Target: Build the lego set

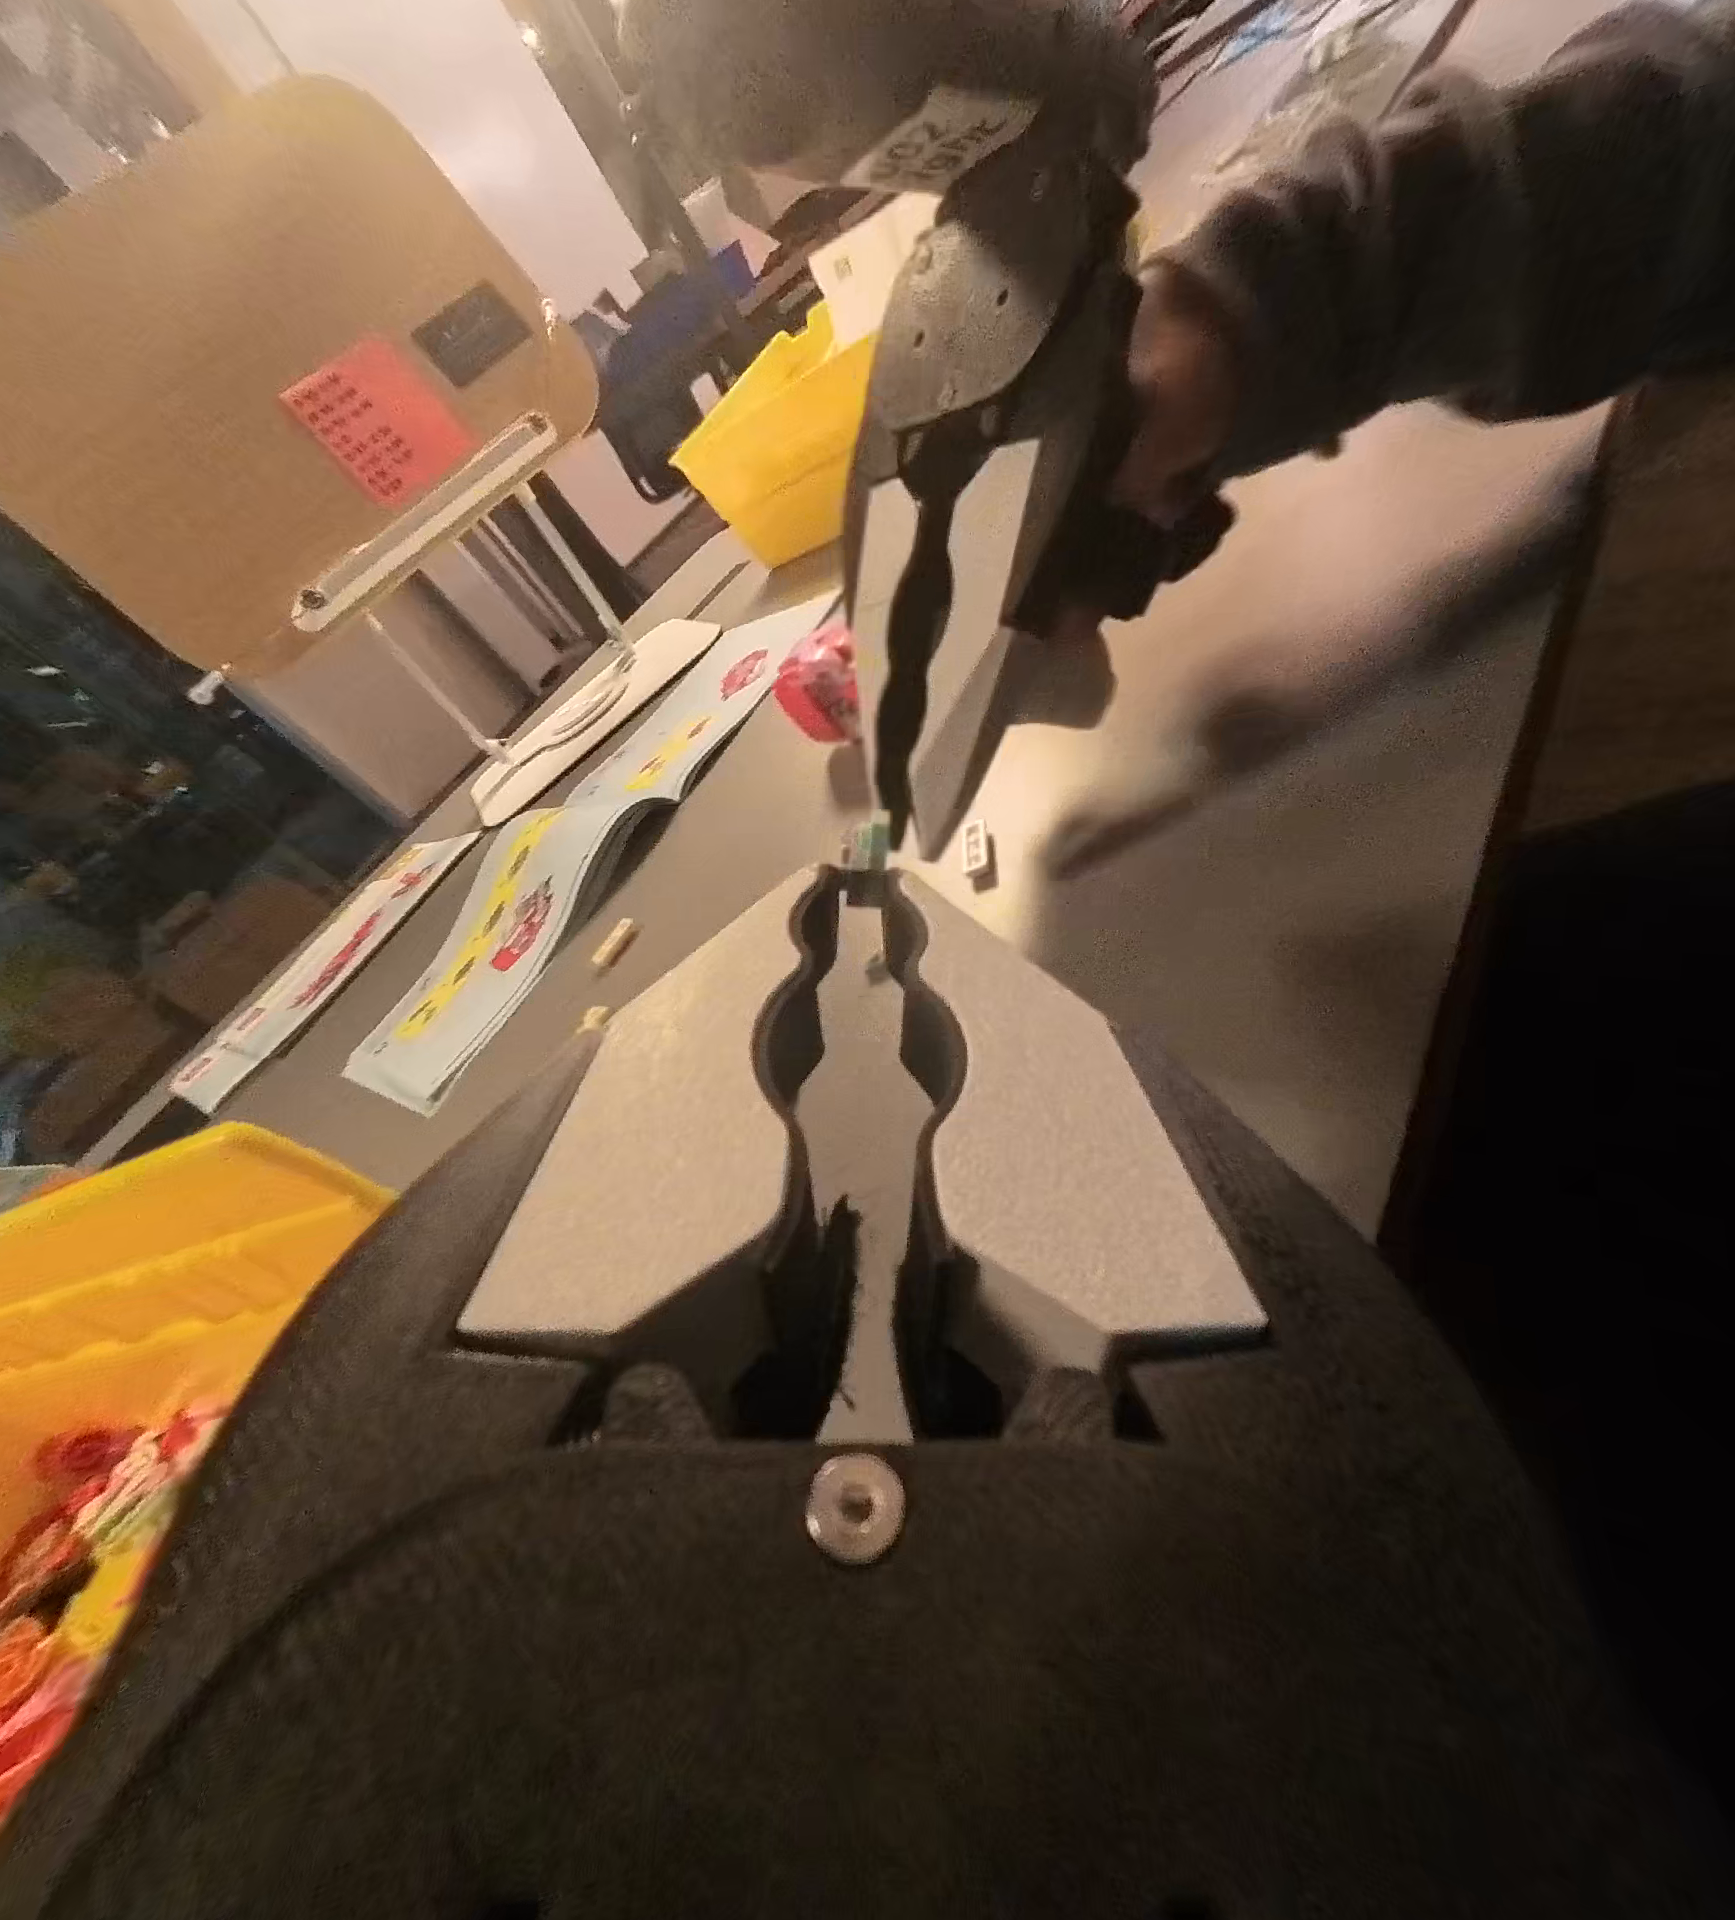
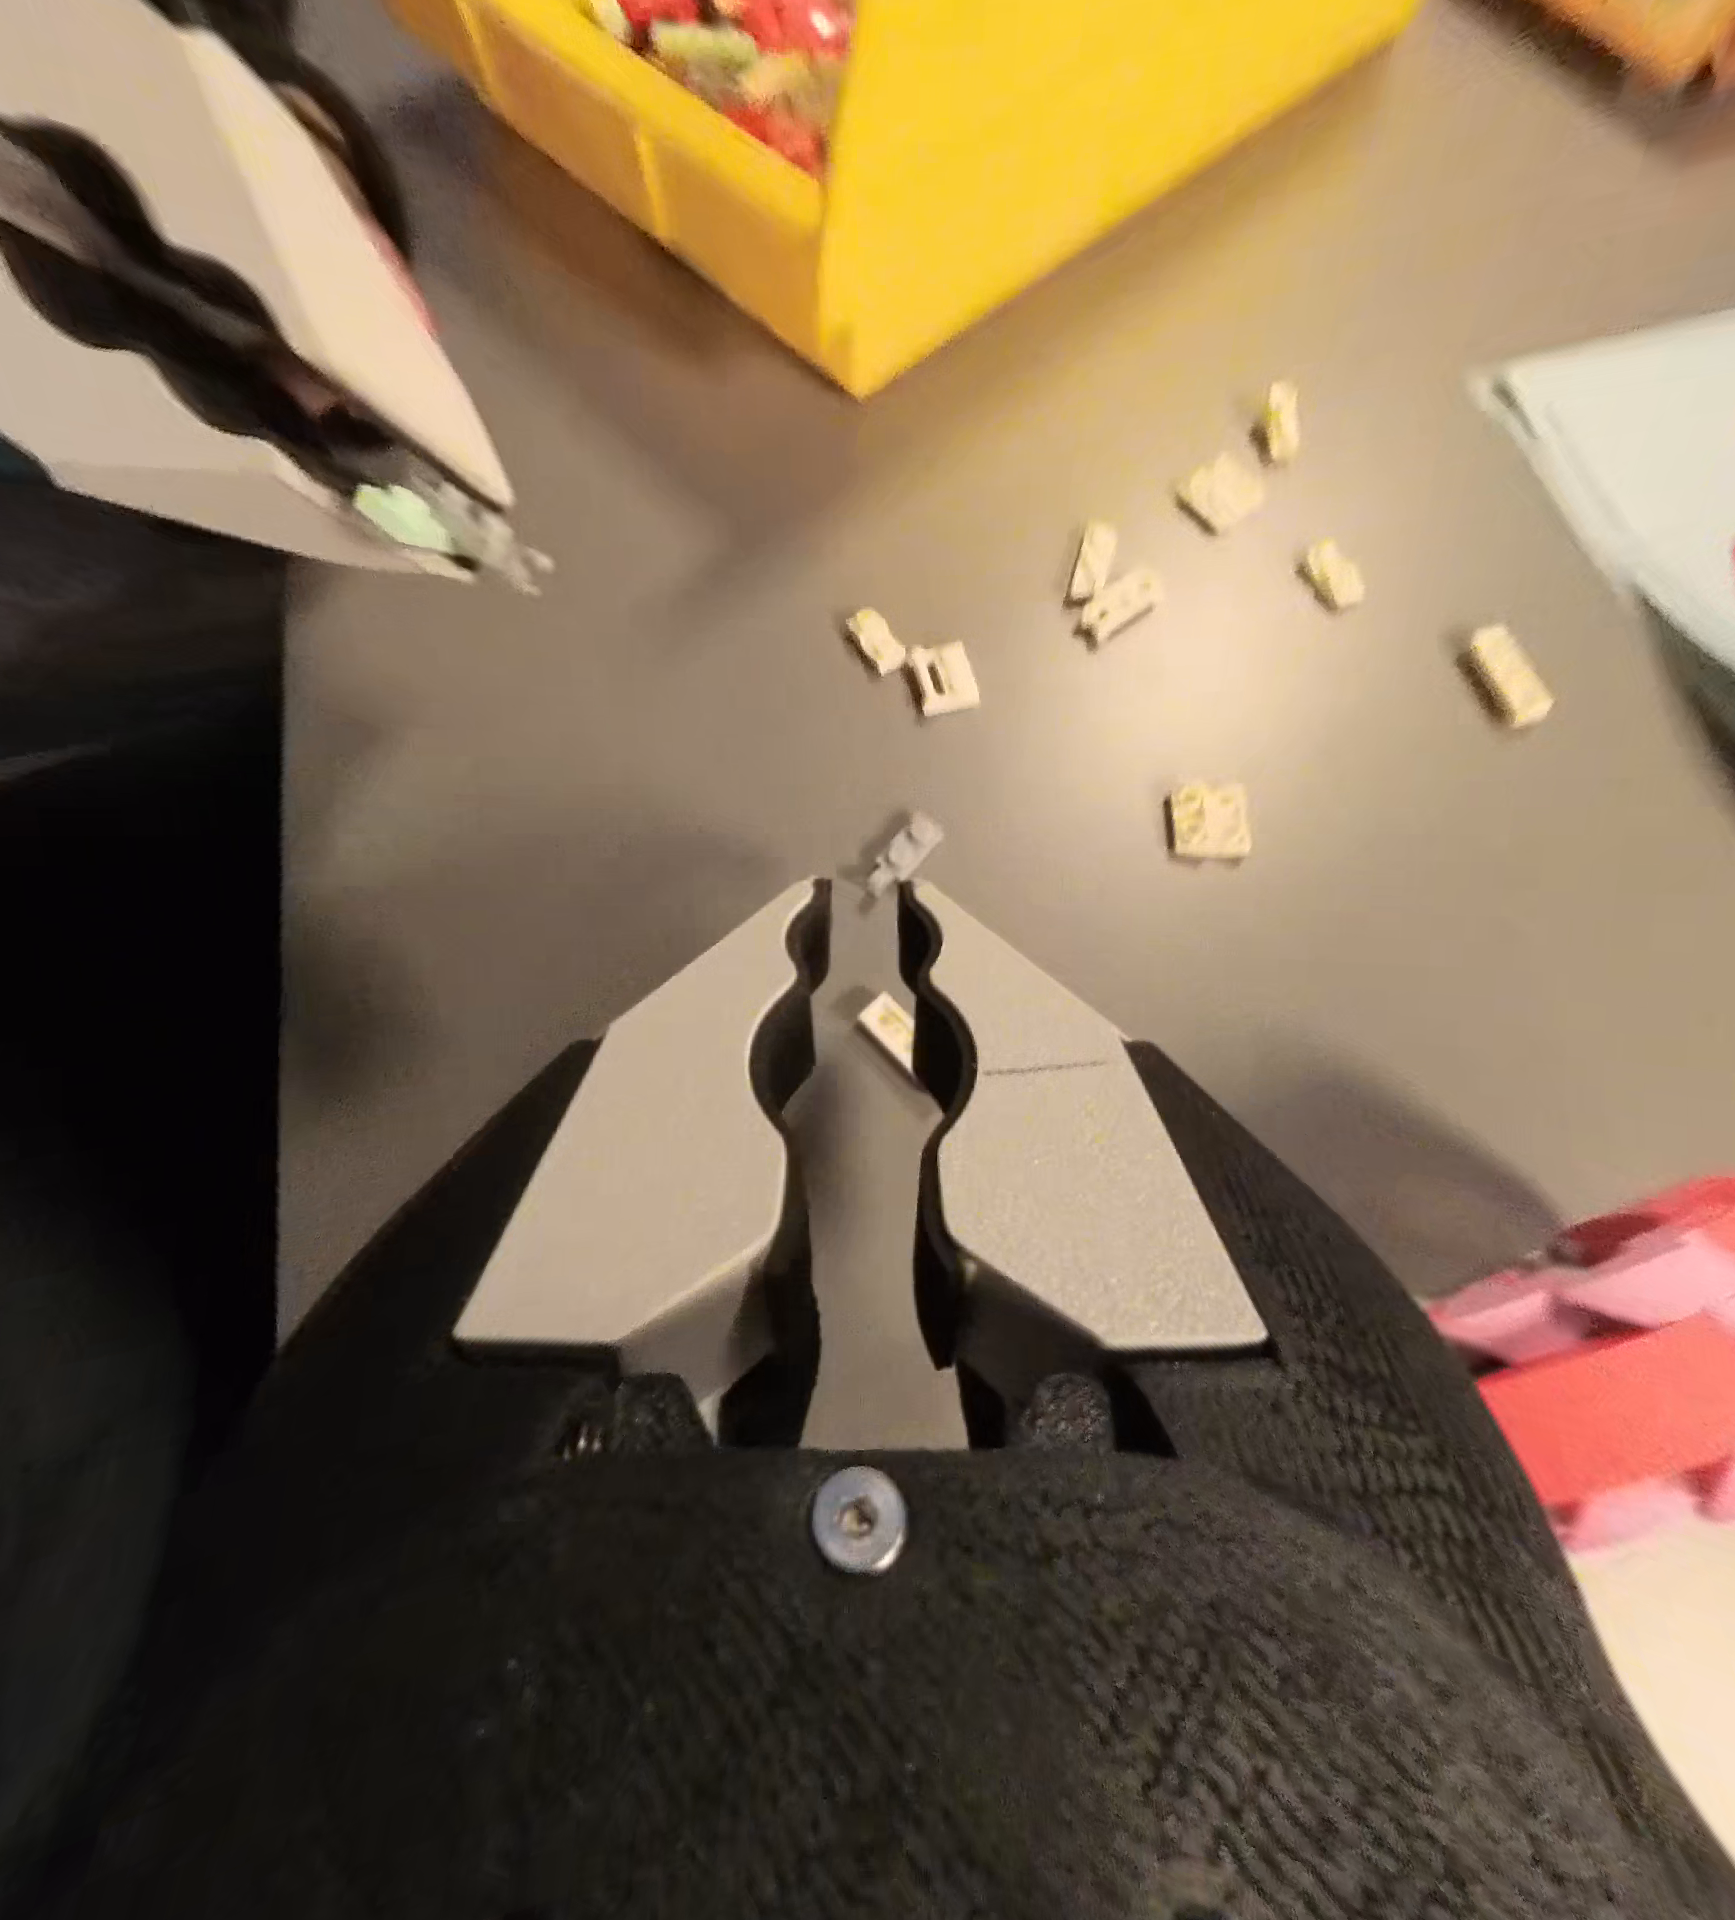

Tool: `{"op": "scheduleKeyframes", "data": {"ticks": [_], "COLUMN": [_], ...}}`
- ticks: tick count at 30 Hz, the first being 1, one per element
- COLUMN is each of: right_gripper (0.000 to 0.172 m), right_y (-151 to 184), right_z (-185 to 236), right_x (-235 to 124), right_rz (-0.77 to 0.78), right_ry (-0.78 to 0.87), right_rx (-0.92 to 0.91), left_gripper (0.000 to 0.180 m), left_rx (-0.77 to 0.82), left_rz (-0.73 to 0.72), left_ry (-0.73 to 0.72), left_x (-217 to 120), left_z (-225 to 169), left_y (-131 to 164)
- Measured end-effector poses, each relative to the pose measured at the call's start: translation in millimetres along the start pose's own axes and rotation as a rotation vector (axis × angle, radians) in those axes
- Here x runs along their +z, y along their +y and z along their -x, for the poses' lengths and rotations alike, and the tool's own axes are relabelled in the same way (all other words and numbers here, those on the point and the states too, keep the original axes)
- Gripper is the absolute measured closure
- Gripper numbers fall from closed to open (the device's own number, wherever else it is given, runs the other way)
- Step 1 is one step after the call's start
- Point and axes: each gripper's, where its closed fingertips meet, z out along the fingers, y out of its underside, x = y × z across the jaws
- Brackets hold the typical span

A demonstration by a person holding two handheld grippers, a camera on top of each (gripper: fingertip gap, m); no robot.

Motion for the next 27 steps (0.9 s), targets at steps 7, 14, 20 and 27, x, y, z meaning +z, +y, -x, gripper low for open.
{"op": "scheduleKeyframes", "data": {"ticks": [7,14,20,27], "right_gripper": [0.143,0.152,0.153,0.170], "right_y": [1,8,12,14], "right_z": [0,-5,-8,-8], "right_x": [22,31,27,26], "right_rz": [0.035,0.138,0.166,0.156], "right_ry": [0.054,0.077,0.102,0.105], "right_rx": [0.112,0.096,0.053,0.063], "left_gripper": [0.173,0.173,0.173,0.173], "left_rx": [0.170,0.161,0.147,0.145], "left_rz": [0.042,0.030,0.027,0.034], "left_ry": [-0.039,-0.036,-0.028,-0.023], "left_x": [5,3,3,3], "left_z": [-3,-4,-4,-4], "left_y": [10,10,9,11]}}
